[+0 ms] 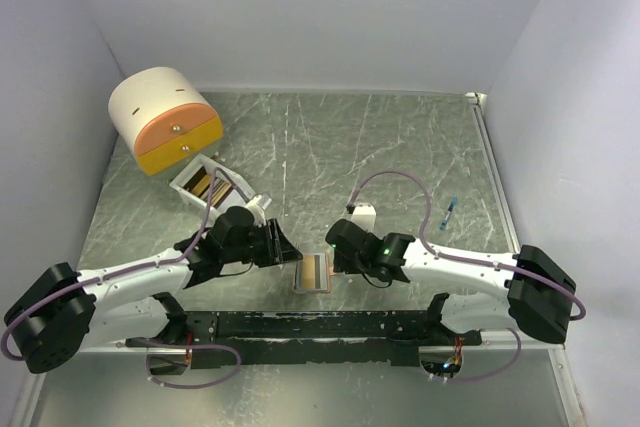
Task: Put the credit cards into the card holder
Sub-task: Close the card holder at the center of the board.
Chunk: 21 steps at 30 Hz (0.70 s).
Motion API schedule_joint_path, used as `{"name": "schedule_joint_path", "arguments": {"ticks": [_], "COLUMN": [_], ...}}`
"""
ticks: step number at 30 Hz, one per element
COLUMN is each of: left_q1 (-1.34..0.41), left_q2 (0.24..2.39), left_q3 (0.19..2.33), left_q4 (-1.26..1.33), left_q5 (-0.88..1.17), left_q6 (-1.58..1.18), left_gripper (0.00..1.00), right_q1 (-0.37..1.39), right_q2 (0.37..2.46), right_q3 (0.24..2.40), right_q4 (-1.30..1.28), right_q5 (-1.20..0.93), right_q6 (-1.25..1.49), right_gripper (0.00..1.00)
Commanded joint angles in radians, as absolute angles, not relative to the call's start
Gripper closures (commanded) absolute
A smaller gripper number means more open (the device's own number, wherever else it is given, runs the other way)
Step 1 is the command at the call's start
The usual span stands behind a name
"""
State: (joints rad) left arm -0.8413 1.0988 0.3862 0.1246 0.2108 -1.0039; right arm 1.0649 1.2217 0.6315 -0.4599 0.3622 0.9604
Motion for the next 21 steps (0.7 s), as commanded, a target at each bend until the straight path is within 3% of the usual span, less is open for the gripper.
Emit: {"name": "schedule_joint_path", "arguments": {"ticks": [1,21], "left_q1": [-0.841,-0.845], "left_q2": [1.09,1.341], "left_q3": [0.397,0.432], "left_q4": [0.251,0.384], "left_q5": [0.29,0.351], "left_q6": [-1.021,-0.94], "left_gripper": [0.54,0.77], "right_q1": [1.059,1.051], "right_q2": [1.208,0.988], "right_q3": [0.623,0.561], "right_q4": [-0.431,-0.404], "right_q5": [0.369,0.365], "right_q6": [0.966,1.0], "right_gripper": [0.58,0.64]}}
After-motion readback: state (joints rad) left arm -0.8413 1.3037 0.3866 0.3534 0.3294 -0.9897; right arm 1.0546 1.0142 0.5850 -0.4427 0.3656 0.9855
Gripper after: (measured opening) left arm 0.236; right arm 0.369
